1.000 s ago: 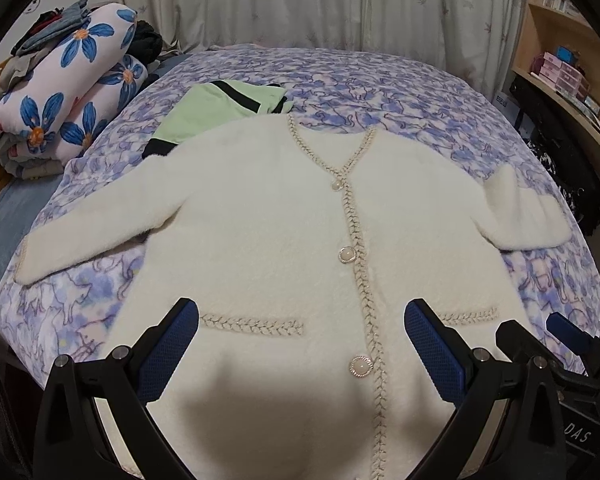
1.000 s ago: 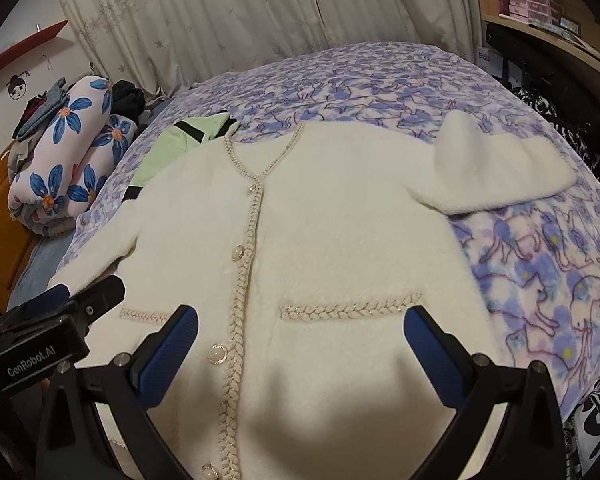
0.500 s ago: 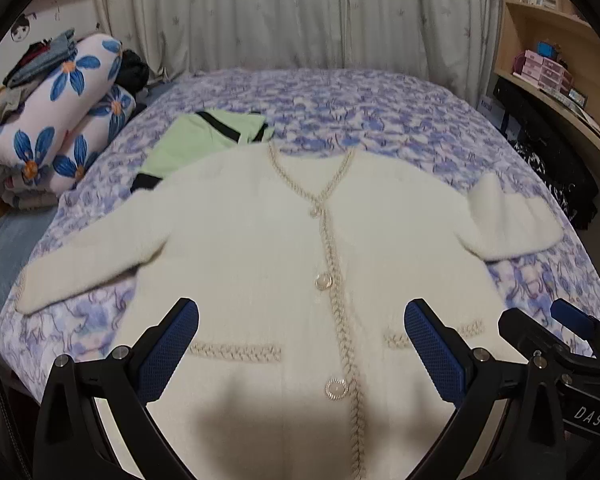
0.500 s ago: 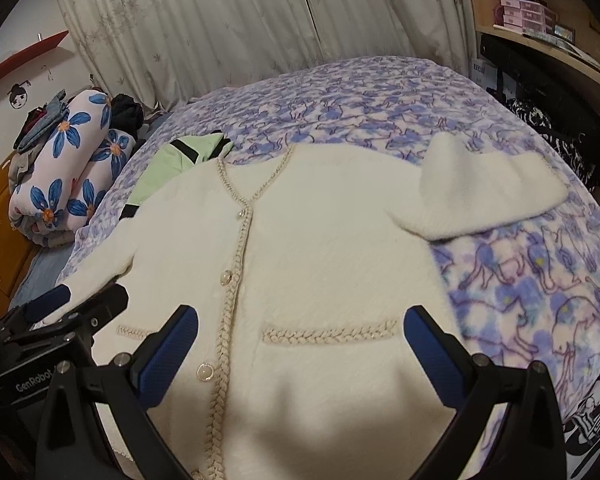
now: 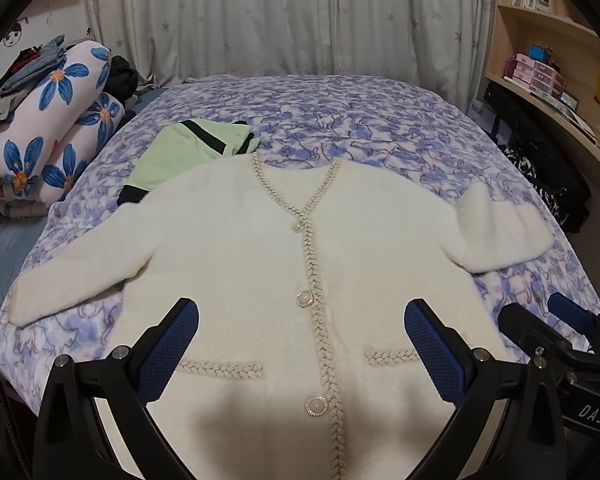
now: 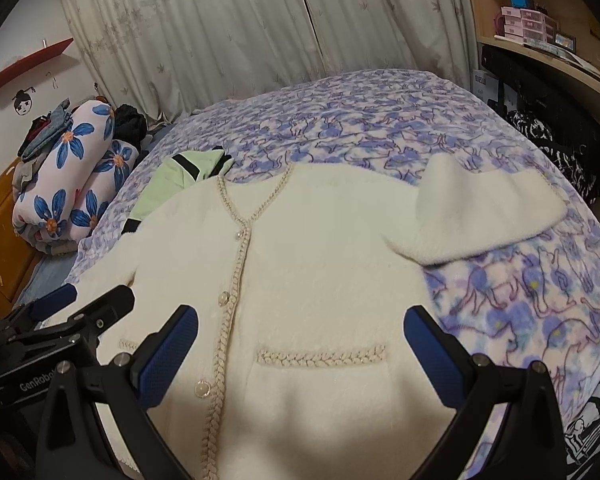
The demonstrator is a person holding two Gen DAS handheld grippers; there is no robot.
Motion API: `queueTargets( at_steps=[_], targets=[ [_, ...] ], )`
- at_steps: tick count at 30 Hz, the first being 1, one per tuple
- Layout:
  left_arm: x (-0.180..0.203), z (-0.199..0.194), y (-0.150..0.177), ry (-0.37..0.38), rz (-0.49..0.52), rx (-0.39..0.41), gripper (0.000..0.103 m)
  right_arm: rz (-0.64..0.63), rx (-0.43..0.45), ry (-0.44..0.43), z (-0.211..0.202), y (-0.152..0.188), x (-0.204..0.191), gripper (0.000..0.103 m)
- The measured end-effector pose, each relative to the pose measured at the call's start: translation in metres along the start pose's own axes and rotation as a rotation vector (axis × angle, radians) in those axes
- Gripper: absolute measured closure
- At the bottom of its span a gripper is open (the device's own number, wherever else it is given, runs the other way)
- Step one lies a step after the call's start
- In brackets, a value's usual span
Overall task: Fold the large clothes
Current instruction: 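Move both tools over the cream cardigan toward its sleeve, then grasp the cardigan sleeve cuff with the right gripper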
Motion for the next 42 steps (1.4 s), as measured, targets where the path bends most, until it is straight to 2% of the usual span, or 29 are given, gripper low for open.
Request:
queueTargets(
  at_steps=[18, 23, 30, 34, 39, 42],
  targets=[
    [0.023, 0.023, -0.029, 0.014, 0.013, -0.001, 0.001, -0.040, 0.072, 0.041, -0.001, -0.039, 0.013, 0.000],
    [0.028, 0.036, -0.035, 0.045, -0.005, -0.023, 0.001, -0.043, 0.086, 0.056, 0.001, -0.047, 0.020, 0.000],
    [0.038, 0.047, -0.043, 0.026, 0.004, -0.011, 0.001, -0.036, 0.100, 0.095, 0.004, -0.056, 0.036, 0.000],
    [0.049, 0.054, -0.049, 0.022, 0.007, -0.001, 0.001, -0.033, 0.117, 0.133, 0.003, -0.061, 0.050, 0.000],
    [0.066, 0.063, -0.060, -0.001, 0.018, 0.037, 0.001, -0.029, 0.169, 0.239, -0.004, -0.075, 0.084, 0.000],
    [0.078, 0.071, -0.067, 0.011, 0.021, 0.040, 0.001, -0.001, 0.176, 0.264, -0.005, -0.082, 0.105, 0.000]
  ],
)
Point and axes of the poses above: each gripper's, at about its wrist camera, not at the fingertips, and z roughly the way its jaws point, x to its right, y to its underside, the point moved 8 cm from there along z, roughly the way its jaws point, and after that the axes turned 11 degrees about -y, right-handed, at the moved point
